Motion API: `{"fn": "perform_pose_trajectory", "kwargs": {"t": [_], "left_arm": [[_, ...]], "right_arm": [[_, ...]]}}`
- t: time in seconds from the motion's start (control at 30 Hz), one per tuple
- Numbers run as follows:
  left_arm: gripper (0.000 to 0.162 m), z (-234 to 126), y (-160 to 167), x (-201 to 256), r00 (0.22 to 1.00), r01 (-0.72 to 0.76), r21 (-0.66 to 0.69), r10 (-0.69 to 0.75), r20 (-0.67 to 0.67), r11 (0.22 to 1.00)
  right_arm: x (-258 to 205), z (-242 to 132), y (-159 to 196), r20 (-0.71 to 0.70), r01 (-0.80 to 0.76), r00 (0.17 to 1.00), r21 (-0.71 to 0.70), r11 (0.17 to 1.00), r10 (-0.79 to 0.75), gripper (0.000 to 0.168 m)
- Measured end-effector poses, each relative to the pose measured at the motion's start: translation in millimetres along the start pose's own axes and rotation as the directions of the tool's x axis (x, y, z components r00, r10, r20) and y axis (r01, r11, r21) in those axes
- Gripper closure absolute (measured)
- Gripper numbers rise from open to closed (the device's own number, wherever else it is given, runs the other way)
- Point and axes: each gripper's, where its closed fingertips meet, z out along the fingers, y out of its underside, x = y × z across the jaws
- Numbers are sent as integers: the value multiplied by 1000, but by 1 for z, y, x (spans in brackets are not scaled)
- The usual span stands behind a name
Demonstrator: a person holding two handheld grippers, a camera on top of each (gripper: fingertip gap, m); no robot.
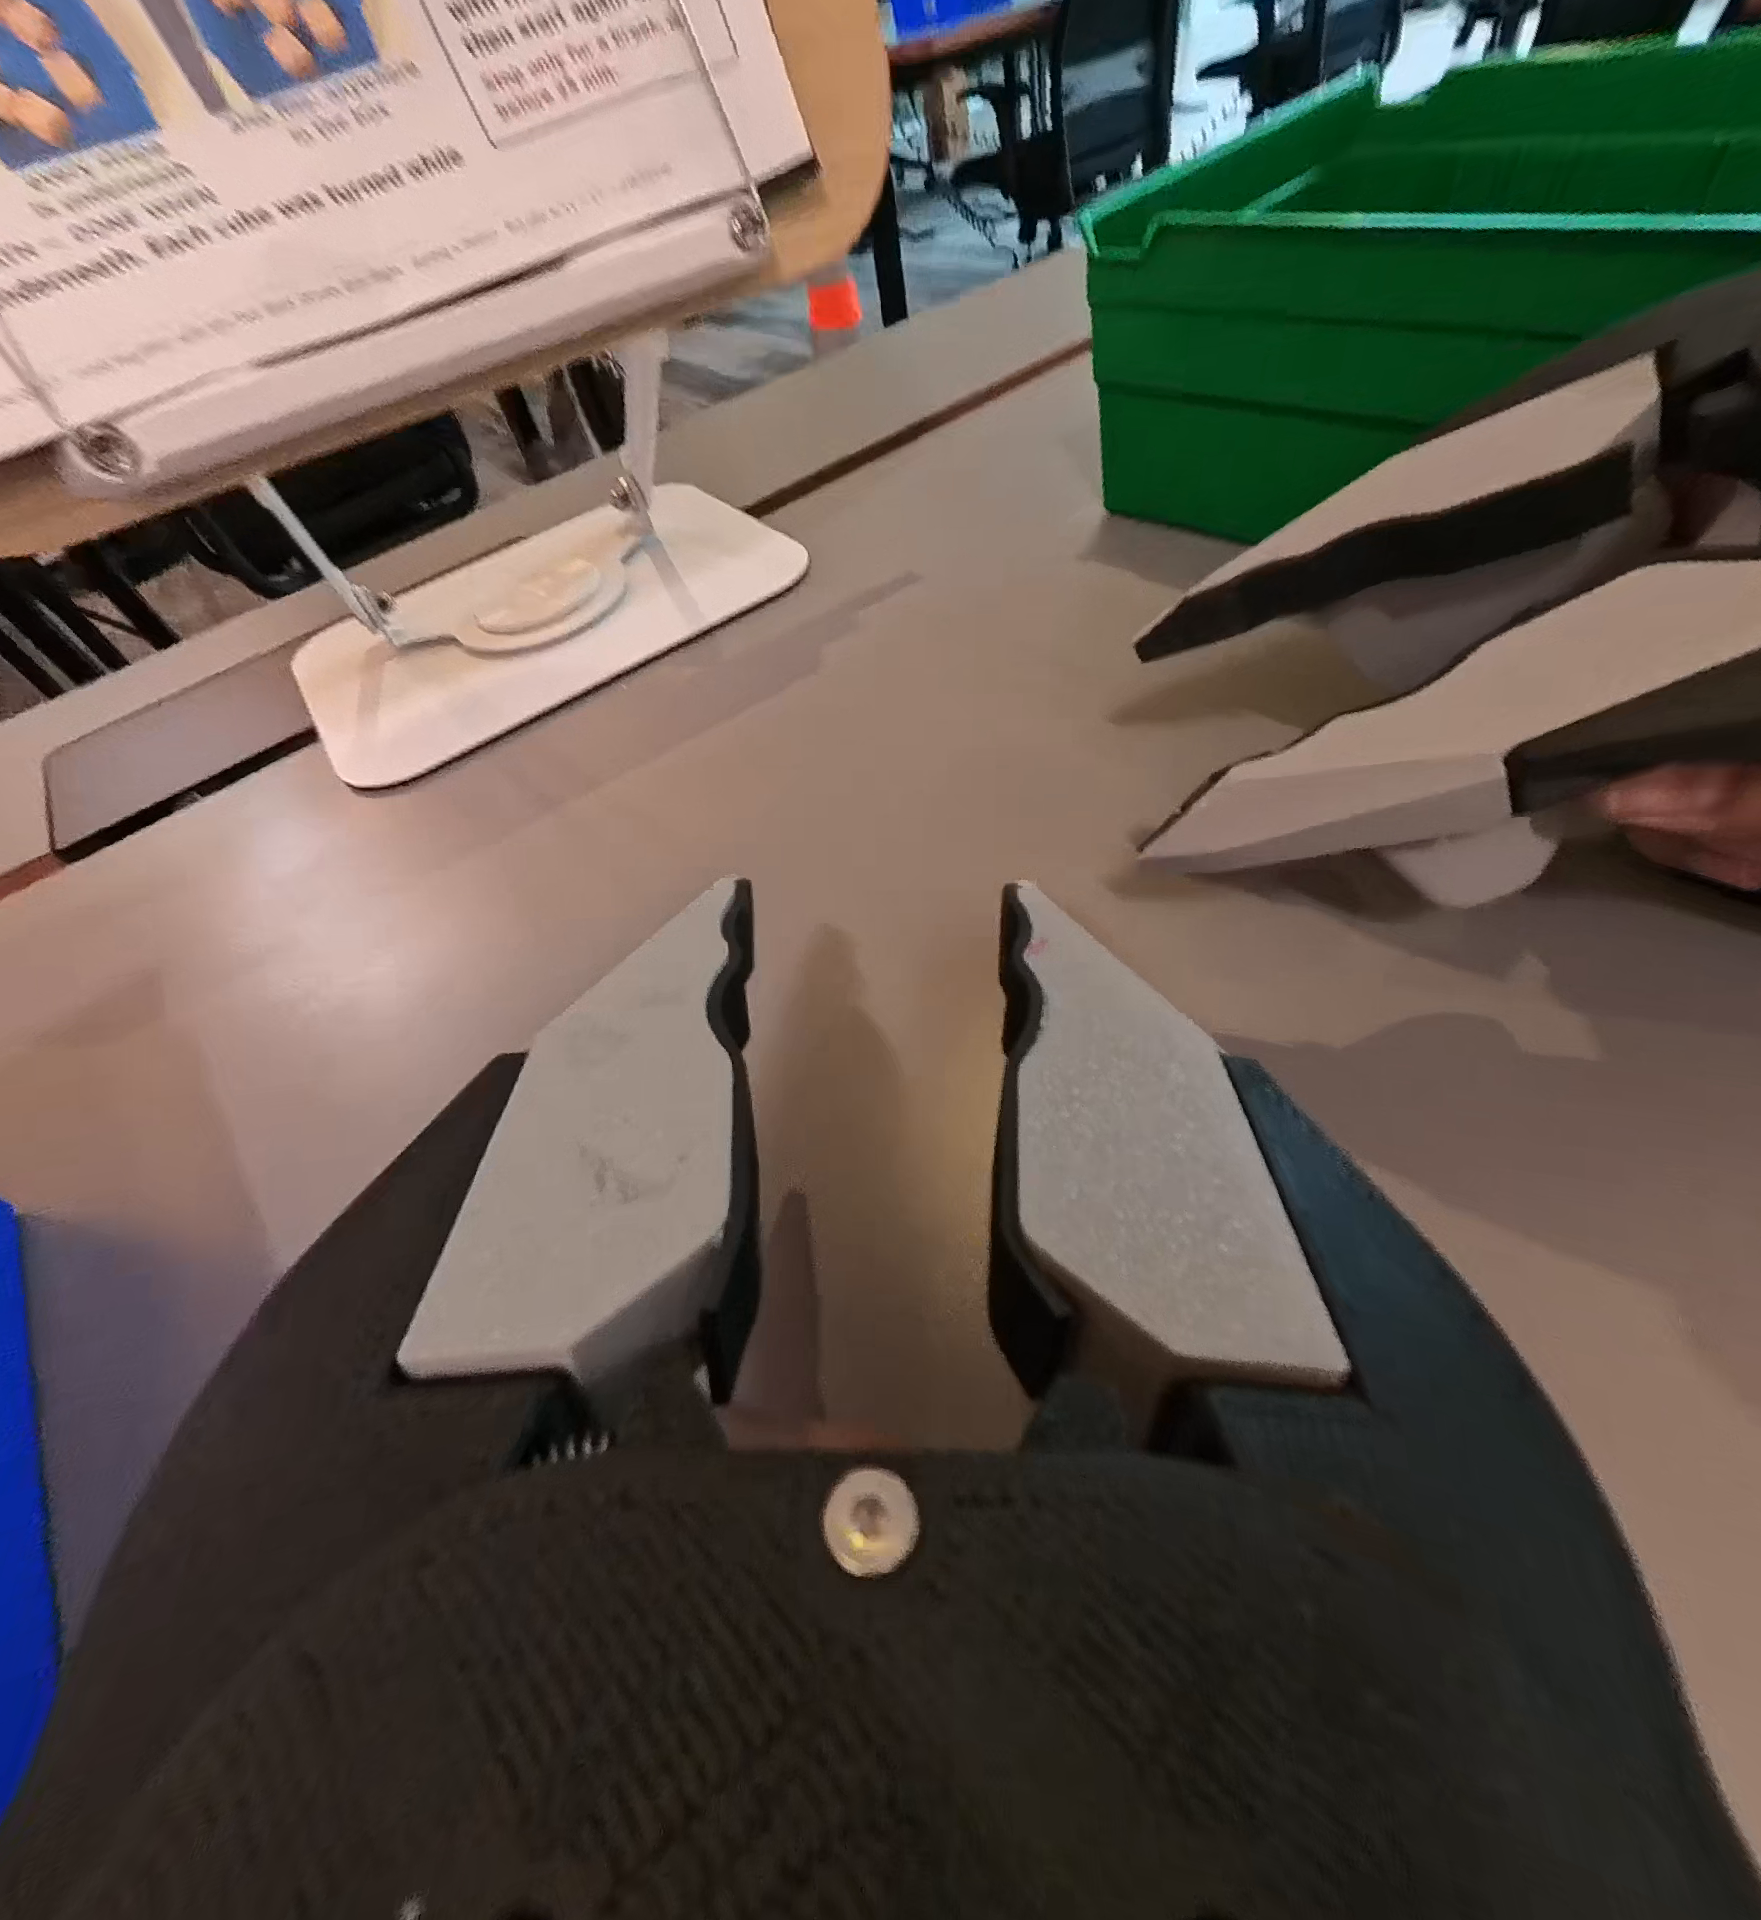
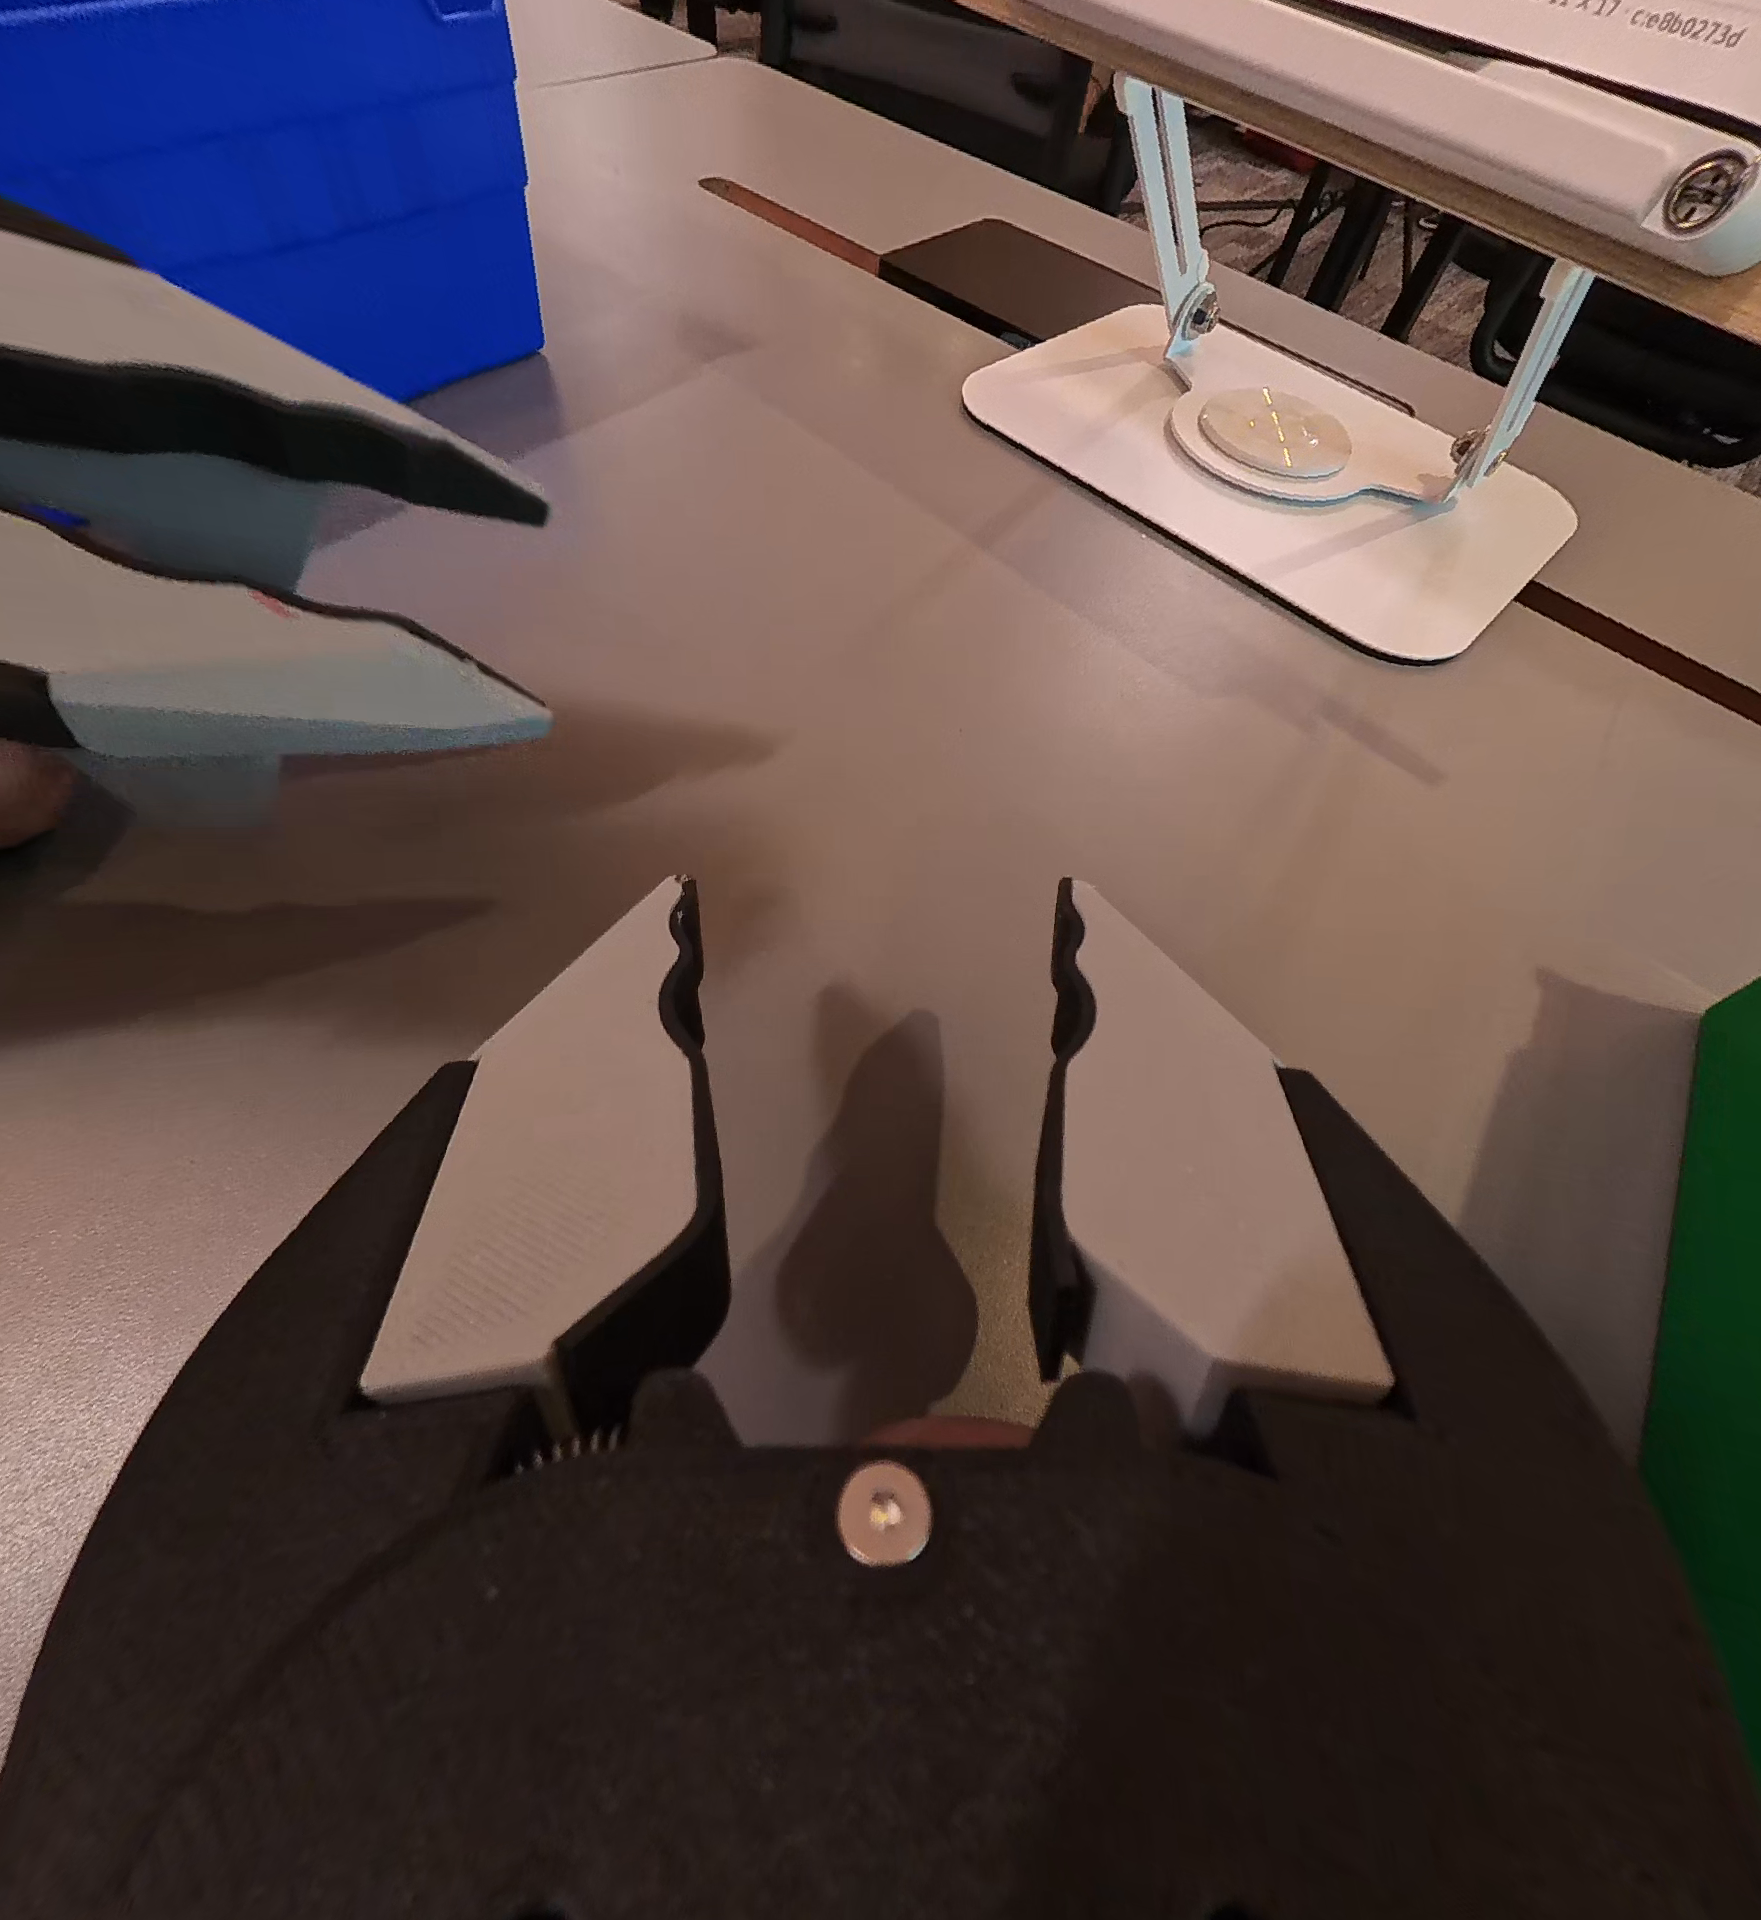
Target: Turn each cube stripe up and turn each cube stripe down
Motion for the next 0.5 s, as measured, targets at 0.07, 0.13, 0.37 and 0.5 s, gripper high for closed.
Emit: {"fn": "perform_pose_trajectory", "kwargs": {"t": [0.07,0.13,0.37,0.5], "left_arm": [[114,-4,-7,-5,1000,11,51,-12,28,999],[113,-7,-15,-9,998,10,96,-15,56,995],[111,-30,-42,-19,993,16,233,-42,108,972],[110,-46,-54,-18,991,39,312,-76,108,949]], "right_arm": [[0,0,0,0,1,1000,1,1000,-1,103],[0,0,0,-1,2,1000,2,1000,-2,103],[-1,-1,-1,0,6,1000,5,1000,-6,103],[-1,-1,-1,0,7,1000,5,1000,-7,103]]}}
